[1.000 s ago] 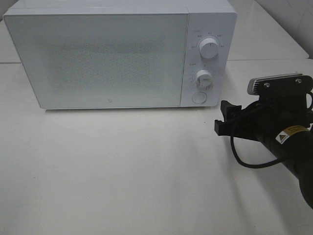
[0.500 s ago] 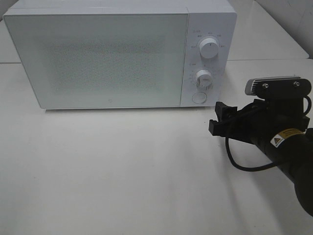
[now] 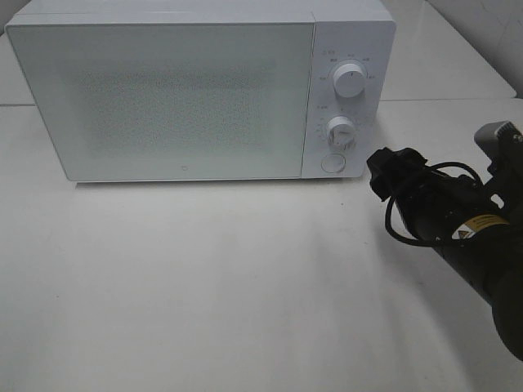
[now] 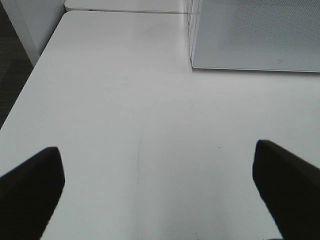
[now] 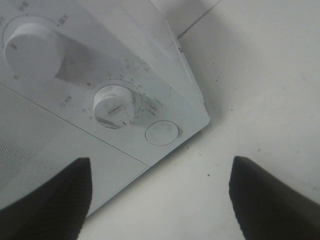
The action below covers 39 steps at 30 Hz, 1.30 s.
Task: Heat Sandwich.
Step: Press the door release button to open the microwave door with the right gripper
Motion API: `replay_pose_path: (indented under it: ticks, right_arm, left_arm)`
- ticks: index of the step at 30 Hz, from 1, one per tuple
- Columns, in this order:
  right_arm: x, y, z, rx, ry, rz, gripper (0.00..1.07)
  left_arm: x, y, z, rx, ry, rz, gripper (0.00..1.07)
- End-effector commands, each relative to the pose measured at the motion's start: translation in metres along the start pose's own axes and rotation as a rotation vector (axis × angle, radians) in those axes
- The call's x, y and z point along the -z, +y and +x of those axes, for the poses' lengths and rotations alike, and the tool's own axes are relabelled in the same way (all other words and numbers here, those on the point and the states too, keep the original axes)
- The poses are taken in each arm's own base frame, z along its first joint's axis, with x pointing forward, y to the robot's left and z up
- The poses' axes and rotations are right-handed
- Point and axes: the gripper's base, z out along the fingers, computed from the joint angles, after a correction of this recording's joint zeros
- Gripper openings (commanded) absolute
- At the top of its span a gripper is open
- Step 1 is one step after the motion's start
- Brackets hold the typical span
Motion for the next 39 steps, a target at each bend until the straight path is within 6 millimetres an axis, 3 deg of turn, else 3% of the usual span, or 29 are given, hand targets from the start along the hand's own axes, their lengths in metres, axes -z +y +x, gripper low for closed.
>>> replay_pose_path:
  ticks: [1, 4, 10, 14, 16, 18, 20, 22, 34, 39]
  right_arm:
    - [-0.001, 0.003, -0.001, -0.218, -0.007, -0.015, 0.72]
    - [-0.001, 0.003, -0.001, -0.437, -0.003, -0.017, 0.69]
    - [-0.001, 0.003, 0.000, -0.593, -0.001, -0.018, 0.61]
    - [-0.001, 0.003, 0.000, -0.664, 0.003, -0.013, 0.50]
    - [-0.001, 0.002, 0.001, -0.688, 0.012, 0.005, 0.41]
    - [-0.001, 0.000, 0.002, -0.726, 0.012, 0.033, 0.24]
    - [-0.001, -0.001, 0.002, -0.743, 0.012, 0.039, 0.18]
    - [-0.001, -0.002, 0.003, -0.775, 0.015, 0.055, 0.00]
    - [-0.002, -0.002, 0.004, -0.782, 0.024, 0.071, 0.00]
    - [-0.012, -0.001, 0.011, -0.781, 0.032, 0.080, 0.00]
  left_arm:
    - [0.001, 0.000, 0.001, 0.002, -0.006, -0.002, 0.98]
    - [0.001, 0.000, 0.001, 0.002, -0.006, -0.002, 0.98]
    - [0.001, 0.000, 0.001, 0.002, -0.006, -0.002, 0.98]
    - [0.001, 0.000, 0.001, 0.002, -0.006, -0.002, 0.98]
    - [0.001, 0.000, 0.001, 0.002, -0.006, -0.002, 0.98]
    - [0.001, 0.000, 0.001, 0.002, -0.006, -0.002, 0.98]
    - [0.001, 0.000, 0.001, 0.002, -0.006, -0.002, 0.98]
    - [0.001, 0.000, 0.001, 0.002, -0.006, -0.002, 0.98]
    - [0.001, 0.000, 0.001, 0.002, -0.006, -0.002, 0.98]
    - [0.001, 0.000, 0.001, 0.002, -0.006, -0.002, 0.98]
